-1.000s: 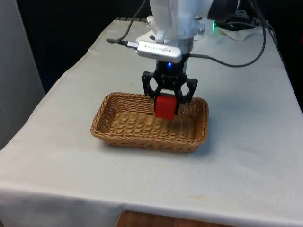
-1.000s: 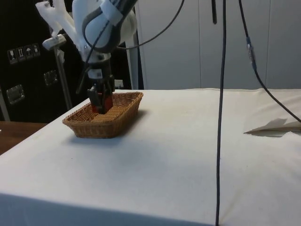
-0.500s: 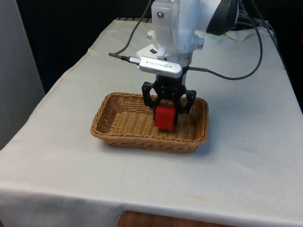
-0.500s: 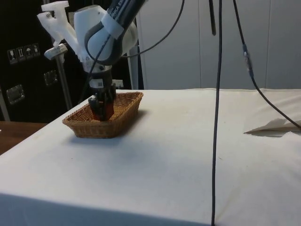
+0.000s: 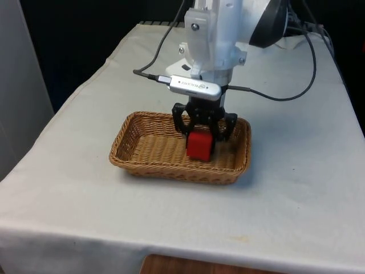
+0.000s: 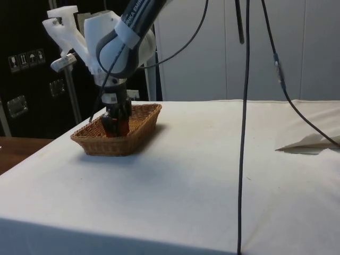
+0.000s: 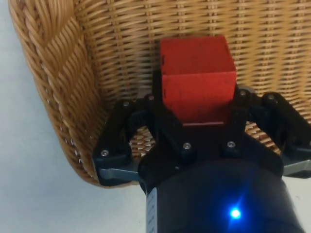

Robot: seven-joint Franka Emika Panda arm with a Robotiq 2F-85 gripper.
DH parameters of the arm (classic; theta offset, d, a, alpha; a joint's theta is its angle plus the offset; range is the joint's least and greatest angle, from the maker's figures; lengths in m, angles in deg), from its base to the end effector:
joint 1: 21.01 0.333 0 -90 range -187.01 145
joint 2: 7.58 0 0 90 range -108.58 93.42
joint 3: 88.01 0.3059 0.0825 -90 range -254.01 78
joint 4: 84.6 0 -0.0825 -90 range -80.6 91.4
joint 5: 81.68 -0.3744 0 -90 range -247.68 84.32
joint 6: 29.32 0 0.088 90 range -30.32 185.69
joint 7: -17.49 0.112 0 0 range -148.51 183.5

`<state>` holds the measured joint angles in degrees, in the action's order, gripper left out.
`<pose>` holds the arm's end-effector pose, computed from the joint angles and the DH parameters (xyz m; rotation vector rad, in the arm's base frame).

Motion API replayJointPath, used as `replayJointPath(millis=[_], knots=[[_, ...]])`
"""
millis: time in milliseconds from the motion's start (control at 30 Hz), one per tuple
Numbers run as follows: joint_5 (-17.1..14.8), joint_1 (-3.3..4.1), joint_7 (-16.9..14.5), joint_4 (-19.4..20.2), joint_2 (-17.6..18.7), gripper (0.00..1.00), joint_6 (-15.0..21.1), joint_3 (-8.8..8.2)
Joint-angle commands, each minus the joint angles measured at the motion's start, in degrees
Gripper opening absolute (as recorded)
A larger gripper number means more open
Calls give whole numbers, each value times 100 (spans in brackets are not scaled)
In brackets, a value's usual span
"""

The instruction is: Pick up the cube and place it into the basket.

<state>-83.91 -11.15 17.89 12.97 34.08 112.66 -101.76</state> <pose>0.6673 -0.0302 0.1809 3.0057 -0.0611 0.0971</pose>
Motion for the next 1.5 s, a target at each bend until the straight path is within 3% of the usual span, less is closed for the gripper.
replayJointPath(millis=[0, 200, 233, 633, 700, 800, 833, 900, 933, 1000, 1233, 1467], knots=[[-52, -34, 0, -57, 69, 4, 46, 34], [-6, 0, 34, -86, 109, 4, 34, -6], [-40, -23, 23, -109, 132, 4, 40, 23], [-11, -6, 34, -109, 126, 4, 29, 0], [-11, 0, 34, -115, 132, 12, 29, -6], [-11, 0, 34, -120, 132, 39, 29, -6], [-11, 0, 34, -120, 138, 58, 23, -6], [-6, 6, 34, -92, 115, 82, 34, -17], [-11, 0, 34, -126, 138, 82, 23, -6], [-11, 0, 34, -126, 138, 98, 23, -6], [-11, 0, 34, -132, 143, 100, 23, -6], [23, 23, -11, -74, -143, 100, -166, -52]])
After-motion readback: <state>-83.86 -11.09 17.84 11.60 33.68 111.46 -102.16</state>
